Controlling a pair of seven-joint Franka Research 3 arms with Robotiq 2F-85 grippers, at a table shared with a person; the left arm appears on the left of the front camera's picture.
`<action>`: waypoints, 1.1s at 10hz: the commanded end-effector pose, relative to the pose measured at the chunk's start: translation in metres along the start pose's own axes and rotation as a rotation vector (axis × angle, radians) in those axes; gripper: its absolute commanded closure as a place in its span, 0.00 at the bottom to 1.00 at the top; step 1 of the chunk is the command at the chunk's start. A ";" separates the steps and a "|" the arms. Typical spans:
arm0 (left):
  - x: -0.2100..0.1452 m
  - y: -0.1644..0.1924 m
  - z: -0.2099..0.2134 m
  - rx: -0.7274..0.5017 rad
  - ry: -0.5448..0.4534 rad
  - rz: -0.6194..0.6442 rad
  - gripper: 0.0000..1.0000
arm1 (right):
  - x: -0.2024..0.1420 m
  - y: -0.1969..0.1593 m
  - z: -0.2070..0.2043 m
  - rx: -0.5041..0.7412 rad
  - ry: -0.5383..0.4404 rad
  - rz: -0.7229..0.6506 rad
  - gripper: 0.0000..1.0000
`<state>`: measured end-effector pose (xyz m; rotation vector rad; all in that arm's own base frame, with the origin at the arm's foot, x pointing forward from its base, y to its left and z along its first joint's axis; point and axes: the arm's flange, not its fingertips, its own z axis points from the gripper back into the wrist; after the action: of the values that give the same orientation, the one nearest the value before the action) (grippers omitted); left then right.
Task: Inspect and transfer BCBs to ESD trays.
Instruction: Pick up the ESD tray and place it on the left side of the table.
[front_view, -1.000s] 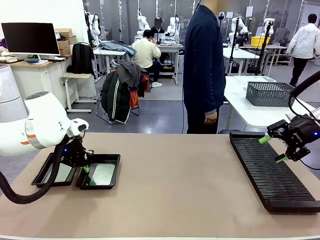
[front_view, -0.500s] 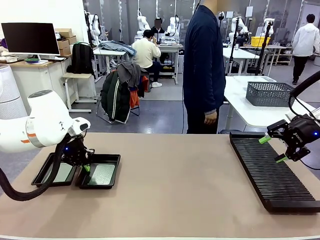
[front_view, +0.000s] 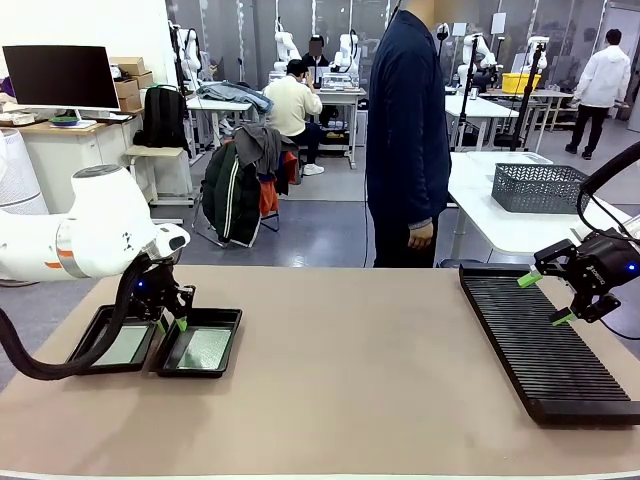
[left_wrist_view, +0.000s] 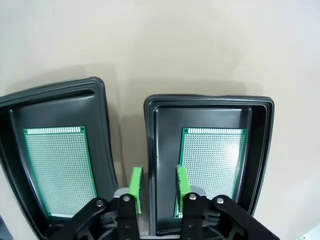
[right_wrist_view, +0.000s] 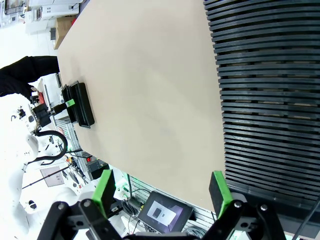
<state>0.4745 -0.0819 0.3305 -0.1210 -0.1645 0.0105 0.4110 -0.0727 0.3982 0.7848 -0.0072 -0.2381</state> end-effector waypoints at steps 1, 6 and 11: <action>0.006 -0.007 0.014 0.059 0.020 0.000 0.49 | -0.001 0.001 0.000 -0.005 -0.015 -0.009 0.00; 0.004 -0.016 0.075 0.128 0.064 -0.019 0.06 | -0.001 0.001 0.000 -0.005 -0.015 -0.009 0.00; 0.000 -0.030 0.115 0.150 0.088 -0.021 0.00 | -0.001 0.001 0.000 -0.005 -0.015 -0.009 0.00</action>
<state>0.4565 -0.0955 0.4407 0.0013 -0.0808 -0.0233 0.4110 -0.0726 0.3982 0.7848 -0.0071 -0.2382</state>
